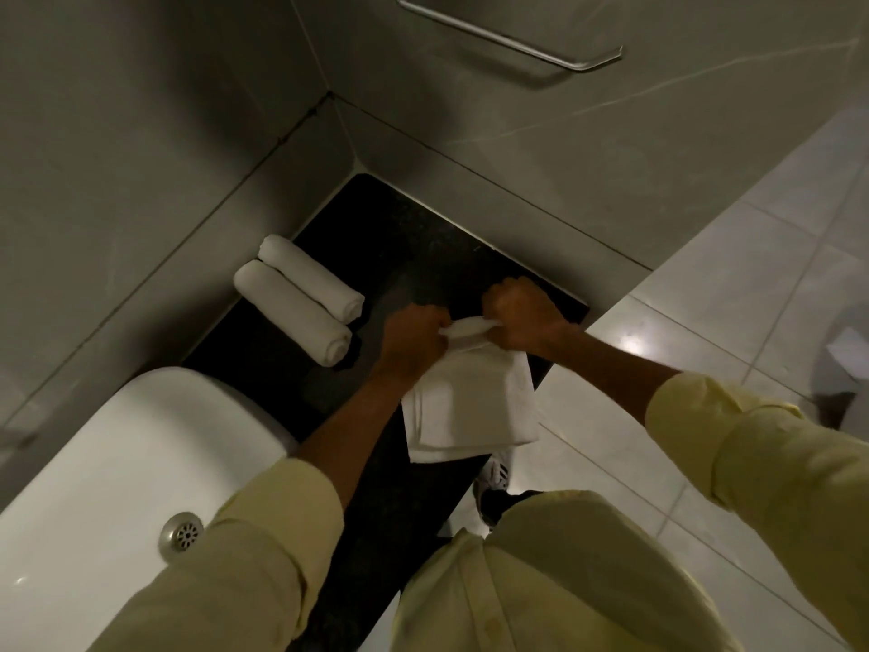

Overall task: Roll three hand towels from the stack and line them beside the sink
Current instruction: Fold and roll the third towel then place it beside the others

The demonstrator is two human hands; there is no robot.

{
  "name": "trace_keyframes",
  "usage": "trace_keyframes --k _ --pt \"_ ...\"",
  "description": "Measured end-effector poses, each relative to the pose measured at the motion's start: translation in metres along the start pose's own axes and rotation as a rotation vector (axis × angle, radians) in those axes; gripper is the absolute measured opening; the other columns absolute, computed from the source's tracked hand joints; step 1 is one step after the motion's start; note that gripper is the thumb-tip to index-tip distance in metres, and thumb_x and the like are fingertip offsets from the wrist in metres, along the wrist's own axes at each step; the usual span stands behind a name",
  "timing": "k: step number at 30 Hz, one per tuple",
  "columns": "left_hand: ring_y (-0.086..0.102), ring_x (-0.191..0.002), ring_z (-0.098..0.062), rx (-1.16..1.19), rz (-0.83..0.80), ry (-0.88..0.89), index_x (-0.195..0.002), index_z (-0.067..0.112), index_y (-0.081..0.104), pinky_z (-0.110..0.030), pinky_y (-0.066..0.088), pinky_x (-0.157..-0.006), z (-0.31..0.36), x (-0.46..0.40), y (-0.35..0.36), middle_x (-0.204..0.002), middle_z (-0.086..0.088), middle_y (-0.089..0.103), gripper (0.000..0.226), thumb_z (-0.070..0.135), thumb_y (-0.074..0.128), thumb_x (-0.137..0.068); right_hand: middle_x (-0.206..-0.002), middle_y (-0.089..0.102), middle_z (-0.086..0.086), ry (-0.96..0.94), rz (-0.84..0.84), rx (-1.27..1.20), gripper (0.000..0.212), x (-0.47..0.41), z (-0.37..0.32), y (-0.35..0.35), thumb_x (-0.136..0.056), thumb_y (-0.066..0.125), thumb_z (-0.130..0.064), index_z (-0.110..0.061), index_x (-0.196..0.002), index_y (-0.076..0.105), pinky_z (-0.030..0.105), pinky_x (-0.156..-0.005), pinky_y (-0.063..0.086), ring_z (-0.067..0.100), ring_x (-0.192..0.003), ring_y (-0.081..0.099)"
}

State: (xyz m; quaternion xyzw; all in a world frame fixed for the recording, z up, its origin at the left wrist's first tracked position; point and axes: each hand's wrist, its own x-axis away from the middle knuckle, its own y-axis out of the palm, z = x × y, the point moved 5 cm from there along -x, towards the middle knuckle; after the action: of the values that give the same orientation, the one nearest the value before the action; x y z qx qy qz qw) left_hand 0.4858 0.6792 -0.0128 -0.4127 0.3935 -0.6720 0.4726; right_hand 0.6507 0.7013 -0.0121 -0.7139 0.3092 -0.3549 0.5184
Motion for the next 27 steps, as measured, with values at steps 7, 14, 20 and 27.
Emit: trace_keyframes --k 7,14,20,27 --pt "0.065 -0.113 -0.040 -0.273 -0.048 0.134 -0.123 0.004 0.065 -0.052 0.054 -0.093 0.012 0.079 0.052 -0.126 -0.018 0.066 0.055 0.010 0.033 -0.079 -0.120 0.067 0.019 0.057 0.087 0.089 0.057 0.079 -0.034 0.047 -0.070 0.086 -0.021 -0.002 -0.120 0.067 0.048 -0.100 0.048 0.037 -0.112 0.062" --pt "0.045 -0.133 -0.030 -0.017 -0.155 -0.075 -0.145 0.019 0.045 -0.035 0.035 -0.109 0.008 0.033 -0.002 -0.147 -0.013 0.047 0.053 0.009 0.054 -0.093 -0.137 0.049 0.015 0.268 -0.141 -0.036 0.061 0.034 -0.023 0.009 -0.085 0.069 -0.013 -0.013 -0.141 0.046 0.042 -0.103 0.046 0.033 -0.125 0.048" --pt "0.051 -0.123 -0.028 0.168 -0.445 -0.117 -0.129 0.013 0.058 -0.030 0.043 -0.099 -0.003 0.026 0.003 -0.134 -0.011 0.054 0.053 0.006 0.070 -0.078 -0.131 0.046 0.011 0.252 -0.404 -0.033 0.066 0.025 -0.024 0.010 -0.072 0.080 -0.027 -0.014 -0.129 0.050 0.043 -0.097 0.050 0.031 -0.116 0.053" --pt "0.064 -0.113 -0.039 -0.024 -0.001 0.071 -0.119 0.011 0.066 -0.049 0.054 -0.095 0.004 0.100 0.041 -0.124 -0.015 0.067 0.043 0.002 0.064 -0.077 -0.133 0.060 0.019 0.154 0.003 -0.003 0.063 0.093 -0.050 0.038 -0.073 0.083 -0.014 -0.006 -0.128 0.055 0.046 -0.105 0.045 0.038 -0.125 0.056"
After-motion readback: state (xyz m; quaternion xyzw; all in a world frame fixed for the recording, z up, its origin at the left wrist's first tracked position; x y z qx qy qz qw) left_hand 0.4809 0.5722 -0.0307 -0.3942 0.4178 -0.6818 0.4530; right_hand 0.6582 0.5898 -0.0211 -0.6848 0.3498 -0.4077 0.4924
